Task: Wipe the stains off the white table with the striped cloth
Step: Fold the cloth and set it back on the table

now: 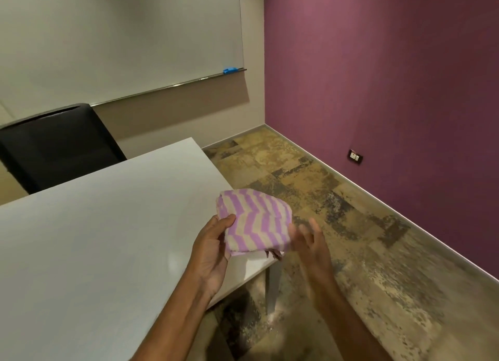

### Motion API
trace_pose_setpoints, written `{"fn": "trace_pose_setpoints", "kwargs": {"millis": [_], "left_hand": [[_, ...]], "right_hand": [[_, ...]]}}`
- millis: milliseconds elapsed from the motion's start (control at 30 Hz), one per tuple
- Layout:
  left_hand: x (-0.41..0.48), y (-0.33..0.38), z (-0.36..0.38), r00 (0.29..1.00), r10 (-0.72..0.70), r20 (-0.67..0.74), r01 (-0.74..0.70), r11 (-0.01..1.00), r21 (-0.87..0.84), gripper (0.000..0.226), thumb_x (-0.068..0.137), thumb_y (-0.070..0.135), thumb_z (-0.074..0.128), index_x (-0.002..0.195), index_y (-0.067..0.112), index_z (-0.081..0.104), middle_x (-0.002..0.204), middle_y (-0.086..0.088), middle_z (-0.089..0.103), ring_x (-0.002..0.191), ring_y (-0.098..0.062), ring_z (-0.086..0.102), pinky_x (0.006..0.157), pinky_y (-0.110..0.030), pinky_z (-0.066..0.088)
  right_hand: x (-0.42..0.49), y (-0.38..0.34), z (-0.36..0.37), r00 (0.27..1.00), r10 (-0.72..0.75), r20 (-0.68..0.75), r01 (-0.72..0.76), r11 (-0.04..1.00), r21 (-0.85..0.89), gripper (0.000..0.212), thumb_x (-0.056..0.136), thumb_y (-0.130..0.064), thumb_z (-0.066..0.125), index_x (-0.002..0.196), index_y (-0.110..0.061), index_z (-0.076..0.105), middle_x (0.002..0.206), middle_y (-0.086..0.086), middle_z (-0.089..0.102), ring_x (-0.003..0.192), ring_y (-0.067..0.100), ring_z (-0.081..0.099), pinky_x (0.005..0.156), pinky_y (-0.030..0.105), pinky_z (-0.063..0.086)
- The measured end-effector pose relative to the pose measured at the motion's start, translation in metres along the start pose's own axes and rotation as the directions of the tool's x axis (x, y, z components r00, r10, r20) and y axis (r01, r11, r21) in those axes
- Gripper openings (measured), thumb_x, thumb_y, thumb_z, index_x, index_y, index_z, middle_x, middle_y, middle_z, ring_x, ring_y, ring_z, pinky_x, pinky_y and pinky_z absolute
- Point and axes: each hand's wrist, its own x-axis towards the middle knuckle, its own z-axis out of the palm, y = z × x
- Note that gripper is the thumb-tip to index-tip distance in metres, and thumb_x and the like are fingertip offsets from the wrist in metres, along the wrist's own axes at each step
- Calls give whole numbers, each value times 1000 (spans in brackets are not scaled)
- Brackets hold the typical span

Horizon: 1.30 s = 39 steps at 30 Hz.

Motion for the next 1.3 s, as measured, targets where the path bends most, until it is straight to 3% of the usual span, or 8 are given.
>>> {"fn": "trace_pose_setpoints", "kwargs": {"millis": [133,300,433,567,700,833,1033,1300], "left_hand": [[-11,3,19,996,-88,-8,85,986,-146,45,91,8,66,136,5,60,125,-13,74,102,-22,76,83,-37,65],[-18,3,32,993,-117,-4,113,967,-227,48,92,6,65,139,5,56,123,-15,74,101,-25,77,84,-44,64],[-17,2,38,993,-120,-15,113,968,-226,49,94,7,64,142,5,54,127,-16,72,108,-27,74,94,-49,58],[-12,3,40,994,-105,-44,96,982,-165,43,95,8,63,138,5,57,126,-16,72,112,-28,71,93,-45,58],[0,8,37,995,-47,-94,40,997,-66,37,93,10,66,130,6,63,125,-15,74,113,-28,71,92,-43,61],[21,15,32,992,0,-126,3,1000,22,35,93,14,67,127,9,65,115,-10,79,96,-22,78,76,-34,66],[65,30,22,992,30,-126,-16,994,112,36,95,20,66,130,12,64,118,-9,78,102,-25,77,81,-37,64],[118,53,8,985,27,-172,11,976,219,31,99,24,64,128,18,65,117,-2,79,102,-20,77,100,-45,57]], "right_hand": [[22,-25,-11,963,220,153,-245,953,176,71,91,-69,57,141,-19,58,132,9,71,114,27,72,94,45,61],[31,-38,-19,817,344,463,-522,782,341,91,79,-85,52,131,-12,70,97,14,74,85,29,57,89,47,59],[38,-34,-19,740,391,548,-653,615,442,86,75,-74,64,133,-11,66,132,19,70,124,36,65,110,64,45],[44,-37,-17,686,422,593,-719,520,461,78,74,-59,75,131,-7,66,134,22,68,127,42,62,107,61,48],[60,-46,-13,730,432,529,-671,600,436,60,71,-39,84,122,-9,74,124,19,74,111,36,73,96,55,58],[86,-52,-2,758,460,464,-635,684,360,53,74,-26,86,122,-7,72,119,17,76,99,30,77,85,48,63],[137,-59,20,756,461,464,-626,717,306,55,66,-13,88,118,-2,73,111,21,78,86,33,79,60,43,65],[206,-80,57,871,298,389,-350,934,68,39,81,-19,83,119,-20,73,110,8,80,99,30,77,83,50,65]]}}
